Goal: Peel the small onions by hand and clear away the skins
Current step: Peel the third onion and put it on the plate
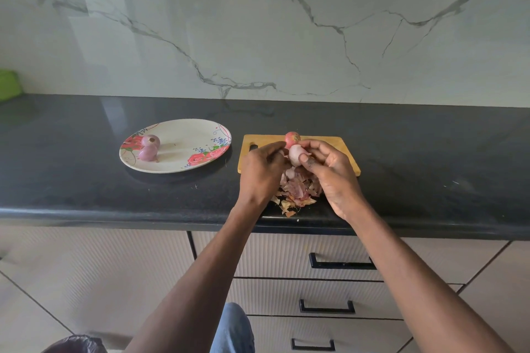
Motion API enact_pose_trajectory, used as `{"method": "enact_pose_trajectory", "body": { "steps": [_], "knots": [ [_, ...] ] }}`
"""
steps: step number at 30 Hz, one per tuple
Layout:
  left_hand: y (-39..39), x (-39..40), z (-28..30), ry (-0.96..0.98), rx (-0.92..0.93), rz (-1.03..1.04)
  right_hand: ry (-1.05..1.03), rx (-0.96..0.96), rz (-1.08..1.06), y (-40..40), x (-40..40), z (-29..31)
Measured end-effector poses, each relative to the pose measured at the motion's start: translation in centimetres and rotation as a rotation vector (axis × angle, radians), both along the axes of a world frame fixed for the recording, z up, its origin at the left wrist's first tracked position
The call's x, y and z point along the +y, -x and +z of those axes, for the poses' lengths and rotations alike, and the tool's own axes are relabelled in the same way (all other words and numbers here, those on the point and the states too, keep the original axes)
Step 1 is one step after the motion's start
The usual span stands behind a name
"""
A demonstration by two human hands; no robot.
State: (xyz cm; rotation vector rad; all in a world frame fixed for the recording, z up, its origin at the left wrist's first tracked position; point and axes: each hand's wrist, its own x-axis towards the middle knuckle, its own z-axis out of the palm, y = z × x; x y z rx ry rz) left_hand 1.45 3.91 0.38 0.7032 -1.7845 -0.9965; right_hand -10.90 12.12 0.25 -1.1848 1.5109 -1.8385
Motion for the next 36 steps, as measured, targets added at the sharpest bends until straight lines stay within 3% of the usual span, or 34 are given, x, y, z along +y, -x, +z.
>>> {"method": "enact_pose_trajectory", "body": {
  "steps": [3,8,20,29,32,36],
  "knots": [
    [-0.2,0.3,0.3,-0.118,0.099,-0.099,0.027,0.035,-0.021,0.0,0.0,0.1],
    [-0.6,0.4,0.3,-0.148,0.126,-0.244,0.017,0.029,-0.061,0.0,0.0,-0.1],
    [-0.8,1.0,0.7,-0.020,0.024,-0.160,-0.008,0.306,-0.113,0.5,-0.2,-0.7],
    [-0.5,0.1,0.5,-0.097,-0.006,-0.004,-0.020,0.141,0.038,0.3,-0.3,-0.6],
    [-0.5,0.2,0.5,-0.140,0.024,0.038,-0.052,0.039,0.053,0.3,0.0,-0.2],
    [-0.3,0.0,0.2,-0.134,-0.020,0.051,-0.065,0.042,0.000,0.3,-0.2,-0.4]
  ]
}}
